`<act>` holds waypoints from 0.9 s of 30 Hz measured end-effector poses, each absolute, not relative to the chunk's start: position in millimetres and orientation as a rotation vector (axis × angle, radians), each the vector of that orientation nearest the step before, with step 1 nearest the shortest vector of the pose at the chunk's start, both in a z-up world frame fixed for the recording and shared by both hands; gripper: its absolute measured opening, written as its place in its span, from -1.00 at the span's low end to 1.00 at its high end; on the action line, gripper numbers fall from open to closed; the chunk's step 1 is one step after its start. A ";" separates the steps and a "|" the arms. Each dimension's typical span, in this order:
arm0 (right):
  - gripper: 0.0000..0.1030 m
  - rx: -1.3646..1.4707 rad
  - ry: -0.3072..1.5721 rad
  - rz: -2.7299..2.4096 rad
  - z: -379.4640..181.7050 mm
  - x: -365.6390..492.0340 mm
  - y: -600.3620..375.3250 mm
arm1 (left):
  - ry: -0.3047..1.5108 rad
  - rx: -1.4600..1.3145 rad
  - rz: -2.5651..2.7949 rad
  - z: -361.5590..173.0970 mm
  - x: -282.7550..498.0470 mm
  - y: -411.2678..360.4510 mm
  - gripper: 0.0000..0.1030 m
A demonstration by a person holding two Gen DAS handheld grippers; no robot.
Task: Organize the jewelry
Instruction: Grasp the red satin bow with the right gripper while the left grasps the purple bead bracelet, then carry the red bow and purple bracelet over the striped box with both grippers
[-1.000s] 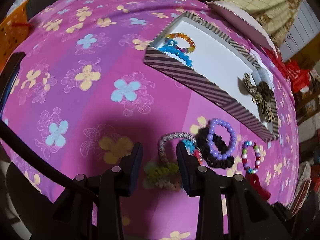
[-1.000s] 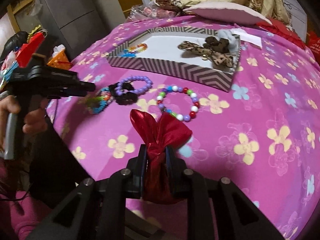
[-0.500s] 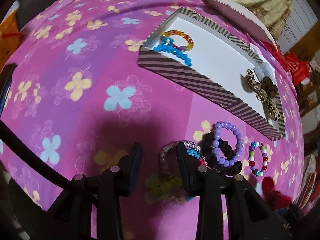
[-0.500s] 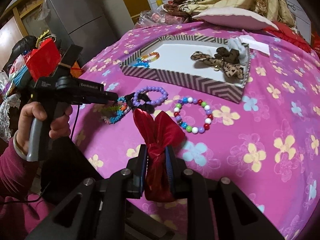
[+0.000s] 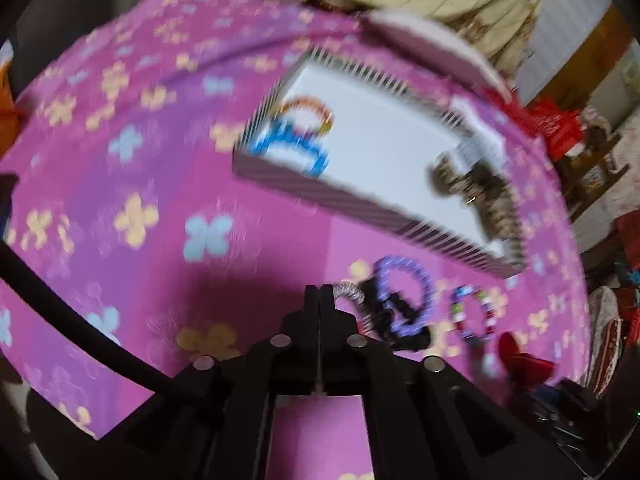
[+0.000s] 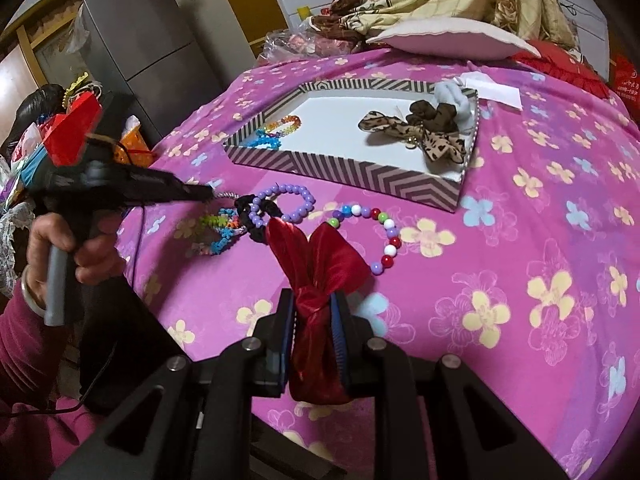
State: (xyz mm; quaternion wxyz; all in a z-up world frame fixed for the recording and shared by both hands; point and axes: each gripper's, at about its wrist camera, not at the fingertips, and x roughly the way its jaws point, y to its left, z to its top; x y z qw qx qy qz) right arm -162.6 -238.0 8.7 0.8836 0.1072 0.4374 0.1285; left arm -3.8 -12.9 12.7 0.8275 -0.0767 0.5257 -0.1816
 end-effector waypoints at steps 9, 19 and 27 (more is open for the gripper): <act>-0.64 0.222 0.893 0.267 15.3 -162.9 -237.2 | 1.055 -0.122 -0.398 42.5 -7.5 -15.5 -0.98; -0.63 0.223 0.913 0.263 10.2 -162.0 -237.1 | 1.188 -0.135 -0.380 -0.9 -3.6 -31.2 -0.57; -0.63 0.223 0.922 0.266 8.0 -159.9 -236.6 | 1.211 -0.078 -0.389 -8.8 12.3 -67.3 -0.57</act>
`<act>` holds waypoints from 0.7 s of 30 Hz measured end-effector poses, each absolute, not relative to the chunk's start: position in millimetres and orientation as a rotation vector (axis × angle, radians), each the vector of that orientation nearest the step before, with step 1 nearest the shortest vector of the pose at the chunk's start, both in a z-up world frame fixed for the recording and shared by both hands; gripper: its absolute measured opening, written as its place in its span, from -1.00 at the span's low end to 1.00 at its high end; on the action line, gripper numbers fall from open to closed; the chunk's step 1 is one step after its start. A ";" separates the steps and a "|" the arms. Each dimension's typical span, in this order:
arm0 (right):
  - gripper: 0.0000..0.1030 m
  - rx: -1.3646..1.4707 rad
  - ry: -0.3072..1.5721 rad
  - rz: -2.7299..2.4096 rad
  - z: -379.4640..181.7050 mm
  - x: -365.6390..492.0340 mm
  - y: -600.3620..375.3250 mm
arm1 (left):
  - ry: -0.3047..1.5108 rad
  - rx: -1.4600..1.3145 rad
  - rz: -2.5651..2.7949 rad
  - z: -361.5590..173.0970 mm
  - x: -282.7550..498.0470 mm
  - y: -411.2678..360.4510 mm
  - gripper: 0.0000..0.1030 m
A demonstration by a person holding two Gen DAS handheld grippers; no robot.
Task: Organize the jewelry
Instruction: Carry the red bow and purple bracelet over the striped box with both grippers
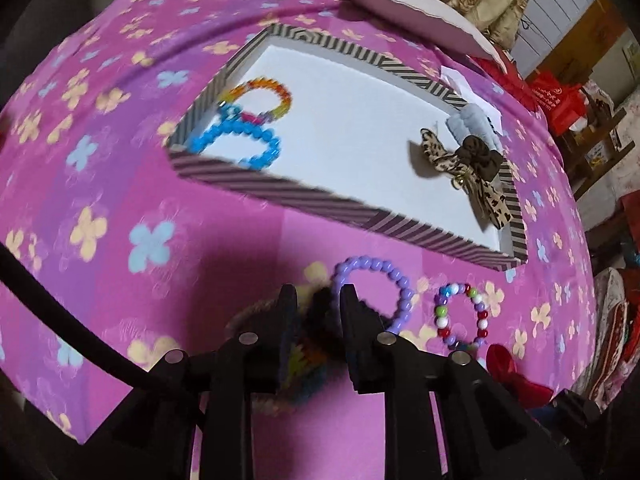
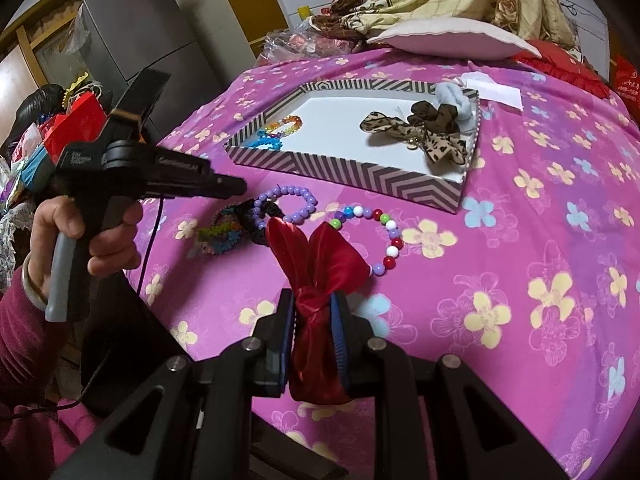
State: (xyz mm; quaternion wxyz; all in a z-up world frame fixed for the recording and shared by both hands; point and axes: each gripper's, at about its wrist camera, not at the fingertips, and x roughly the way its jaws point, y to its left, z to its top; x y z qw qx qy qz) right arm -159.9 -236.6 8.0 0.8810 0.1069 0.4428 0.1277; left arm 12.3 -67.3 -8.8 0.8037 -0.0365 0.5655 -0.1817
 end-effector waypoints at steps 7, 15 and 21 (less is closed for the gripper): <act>-0.63 0.224 0.919 0.276 9.6 -159.3 -235.1 | 1.247 0.079 -0.376 -25.7 29.2 -101.1 -0.57; -0.63 0.234 0.915 0.262 9.7 -152.5 -242.2 | 1.251 0.145 -0.418 -34.7 28.8 -115.1 -0.80; -0.63 0.219 0.898 0.266 17.2 -147.5 -241.3 | 1.201 0.041 -0.493 -3.0 27.9 -100.8 -0.81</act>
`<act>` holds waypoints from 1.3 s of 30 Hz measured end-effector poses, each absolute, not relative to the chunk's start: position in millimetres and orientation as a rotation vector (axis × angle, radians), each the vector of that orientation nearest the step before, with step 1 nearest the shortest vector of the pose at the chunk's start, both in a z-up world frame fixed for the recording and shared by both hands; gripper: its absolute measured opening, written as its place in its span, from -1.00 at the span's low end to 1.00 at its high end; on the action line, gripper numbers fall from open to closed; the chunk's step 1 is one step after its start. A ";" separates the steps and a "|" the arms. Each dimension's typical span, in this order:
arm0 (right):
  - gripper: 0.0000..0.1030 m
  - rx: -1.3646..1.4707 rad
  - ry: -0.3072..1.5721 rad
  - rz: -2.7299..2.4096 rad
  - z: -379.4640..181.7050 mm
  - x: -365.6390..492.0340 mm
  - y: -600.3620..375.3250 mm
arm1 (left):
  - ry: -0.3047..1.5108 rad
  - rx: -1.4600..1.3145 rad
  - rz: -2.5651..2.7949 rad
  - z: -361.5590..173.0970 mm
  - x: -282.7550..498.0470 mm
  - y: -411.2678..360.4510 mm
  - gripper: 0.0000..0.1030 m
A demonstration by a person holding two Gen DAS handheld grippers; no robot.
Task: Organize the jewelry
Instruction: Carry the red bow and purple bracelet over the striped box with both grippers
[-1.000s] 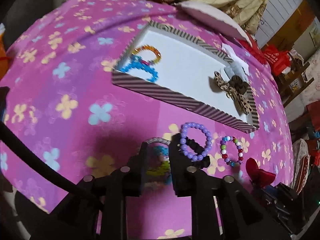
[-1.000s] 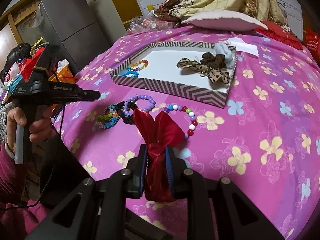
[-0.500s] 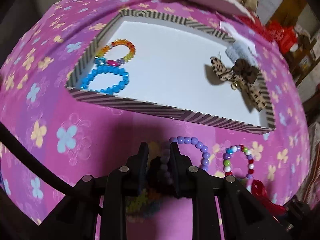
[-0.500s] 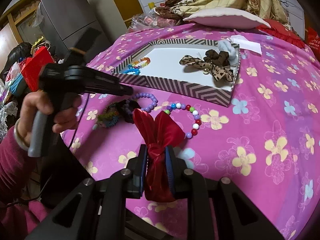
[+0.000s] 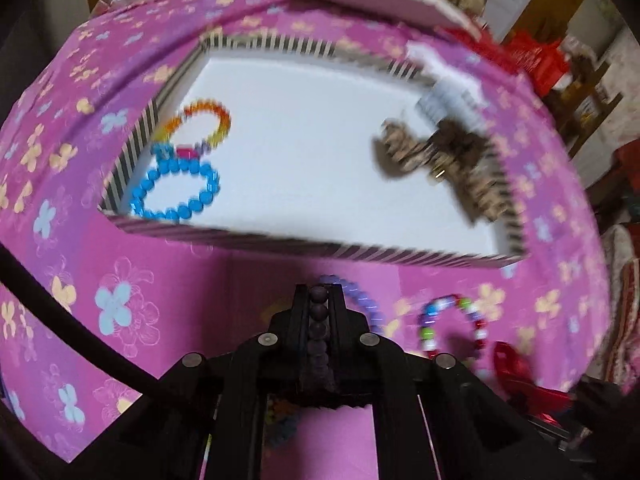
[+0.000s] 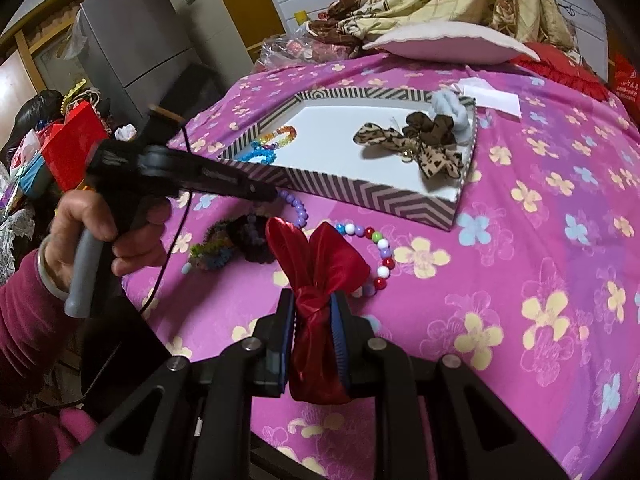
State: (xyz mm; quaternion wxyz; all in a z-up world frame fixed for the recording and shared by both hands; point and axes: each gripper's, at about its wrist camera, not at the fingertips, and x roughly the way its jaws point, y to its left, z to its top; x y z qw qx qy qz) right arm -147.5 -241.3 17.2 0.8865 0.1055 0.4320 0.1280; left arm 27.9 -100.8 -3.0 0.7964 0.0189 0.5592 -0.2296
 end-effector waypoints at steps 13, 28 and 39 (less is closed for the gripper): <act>-0.63 0.180 0.833 0.249 45.7 -114.4 -244.0 | 1.104 -0.012 -0.522 66.7 37.3 -92.1 -0.81; -0.64 0.107 0.818 0.217 57.6 -57.4 -251.4 | 1.082 0.017 -0.422 77.7 87.5 -100.1 -0.81; -0.64 0.130 0.873 0.244 35.9 -25.2 -262.4 | 1.117 0.044 -0.377 54.4 120.3 -112.1 -0.81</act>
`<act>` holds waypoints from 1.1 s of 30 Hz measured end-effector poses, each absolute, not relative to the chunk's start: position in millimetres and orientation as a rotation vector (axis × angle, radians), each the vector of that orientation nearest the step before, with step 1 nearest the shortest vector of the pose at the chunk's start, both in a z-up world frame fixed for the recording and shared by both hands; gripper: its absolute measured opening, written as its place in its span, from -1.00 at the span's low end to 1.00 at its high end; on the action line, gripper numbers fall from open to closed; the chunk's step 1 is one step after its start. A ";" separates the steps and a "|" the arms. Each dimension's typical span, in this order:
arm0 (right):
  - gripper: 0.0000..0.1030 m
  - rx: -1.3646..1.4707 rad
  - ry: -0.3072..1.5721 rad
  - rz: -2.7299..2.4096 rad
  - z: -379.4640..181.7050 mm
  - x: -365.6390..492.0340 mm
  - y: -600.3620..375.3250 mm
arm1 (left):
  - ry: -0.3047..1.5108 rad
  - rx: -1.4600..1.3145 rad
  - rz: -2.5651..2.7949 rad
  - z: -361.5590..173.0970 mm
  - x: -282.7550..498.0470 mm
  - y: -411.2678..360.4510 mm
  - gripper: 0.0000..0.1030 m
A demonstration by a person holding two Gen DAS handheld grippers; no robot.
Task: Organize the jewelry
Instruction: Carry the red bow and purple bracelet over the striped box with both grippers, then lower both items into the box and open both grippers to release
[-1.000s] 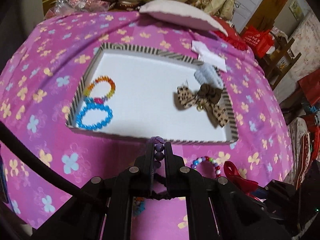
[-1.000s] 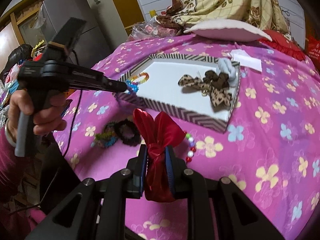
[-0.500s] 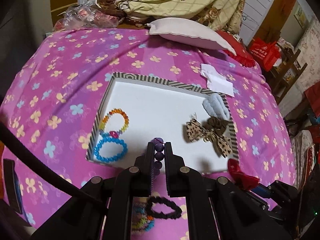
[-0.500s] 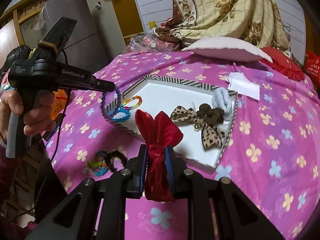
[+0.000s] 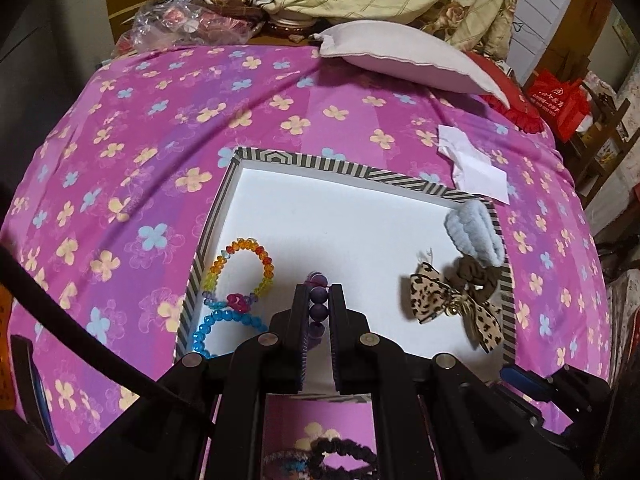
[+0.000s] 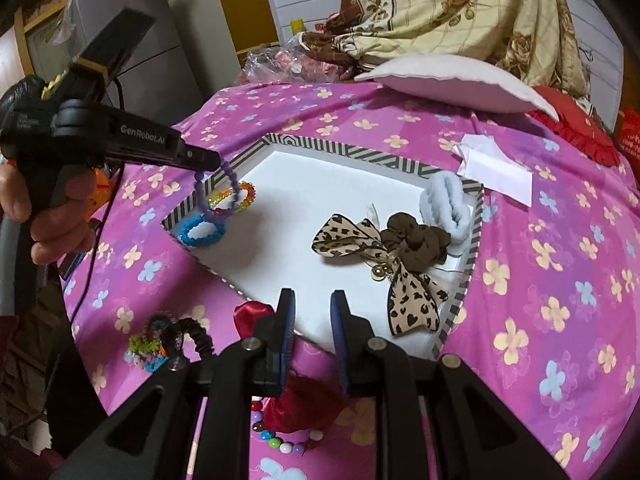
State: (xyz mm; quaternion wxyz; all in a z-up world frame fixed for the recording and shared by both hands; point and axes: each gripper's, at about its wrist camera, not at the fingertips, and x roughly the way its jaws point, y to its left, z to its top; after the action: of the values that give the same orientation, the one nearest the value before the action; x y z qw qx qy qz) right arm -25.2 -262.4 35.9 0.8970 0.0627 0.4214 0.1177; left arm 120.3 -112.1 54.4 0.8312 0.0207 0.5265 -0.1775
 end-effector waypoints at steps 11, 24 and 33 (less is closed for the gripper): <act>-0.41 0.070 0.972 0.411 11.7 -52.4 -231.2 | 1.136 0.033 -0.370 44.5 123.7 -106.5 -0.81; -0.59 -0.088 1.046 0.330 -31.2 -34.2 -215.9 | 1.145 0.024 -0.361 43.7 121.3 -99.9 -0.81; -0.66 0.072 0.939 0.392 25.1 -37.5 -239.1 | 1.133 0.008 -0.375 51.3 122.9 -101.8 -0.81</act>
State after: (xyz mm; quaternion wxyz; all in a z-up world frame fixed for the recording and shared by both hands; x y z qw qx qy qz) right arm -37.5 -239.1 25.1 0.8728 0.0343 0.4492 0.1878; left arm 122.9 -101.8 51.3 0.8271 0.0036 0.5336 -0.1764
